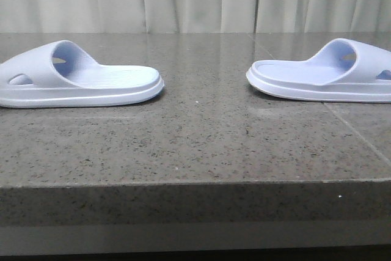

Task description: Insert blue slippers together front up

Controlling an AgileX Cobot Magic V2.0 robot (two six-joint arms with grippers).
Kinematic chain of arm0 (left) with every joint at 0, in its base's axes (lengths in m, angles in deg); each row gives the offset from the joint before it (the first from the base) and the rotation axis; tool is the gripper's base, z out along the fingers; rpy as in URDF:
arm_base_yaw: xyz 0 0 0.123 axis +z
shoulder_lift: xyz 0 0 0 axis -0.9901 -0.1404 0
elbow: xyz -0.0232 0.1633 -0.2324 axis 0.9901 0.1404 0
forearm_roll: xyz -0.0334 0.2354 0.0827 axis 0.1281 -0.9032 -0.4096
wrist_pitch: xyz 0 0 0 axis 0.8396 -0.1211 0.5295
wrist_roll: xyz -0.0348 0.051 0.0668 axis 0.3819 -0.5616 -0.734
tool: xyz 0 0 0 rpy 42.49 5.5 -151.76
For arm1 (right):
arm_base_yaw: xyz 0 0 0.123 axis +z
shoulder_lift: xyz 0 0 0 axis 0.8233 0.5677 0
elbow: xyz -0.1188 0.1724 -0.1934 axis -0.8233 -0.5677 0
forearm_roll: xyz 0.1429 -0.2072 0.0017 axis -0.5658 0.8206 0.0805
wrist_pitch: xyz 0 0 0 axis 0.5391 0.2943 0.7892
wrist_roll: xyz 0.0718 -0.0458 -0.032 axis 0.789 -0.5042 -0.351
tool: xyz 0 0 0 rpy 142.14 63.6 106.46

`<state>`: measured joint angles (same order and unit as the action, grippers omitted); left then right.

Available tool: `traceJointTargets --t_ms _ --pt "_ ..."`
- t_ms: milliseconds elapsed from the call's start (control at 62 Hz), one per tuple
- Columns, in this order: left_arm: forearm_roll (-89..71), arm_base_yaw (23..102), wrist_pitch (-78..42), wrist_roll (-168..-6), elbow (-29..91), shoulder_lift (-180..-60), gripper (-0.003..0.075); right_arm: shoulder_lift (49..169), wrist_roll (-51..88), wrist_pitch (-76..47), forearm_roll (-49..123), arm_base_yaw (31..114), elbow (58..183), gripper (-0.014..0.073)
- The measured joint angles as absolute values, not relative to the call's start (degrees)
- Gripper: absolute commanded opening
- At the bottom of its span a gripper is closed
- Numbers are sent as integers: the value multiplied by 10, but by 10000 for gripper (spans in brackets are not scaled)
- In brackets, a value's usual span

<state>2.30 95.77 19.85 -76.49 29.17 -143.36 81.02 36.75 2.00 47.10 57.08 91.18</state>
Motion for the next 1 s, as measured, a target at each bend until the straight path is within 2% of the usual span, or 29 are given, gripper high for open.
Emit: traceJointTargets --t_ms 371,790,1000 --pt "136 967 192 -853 291 -1536 491 810 368 20 471 571 912 500" --pt "196 967 180 -882 280 -1570 488 810 368 20 471 571 912 500" --pt "197 967 197 -893 279 -1572 357 810 368 20 471 571 912 500"
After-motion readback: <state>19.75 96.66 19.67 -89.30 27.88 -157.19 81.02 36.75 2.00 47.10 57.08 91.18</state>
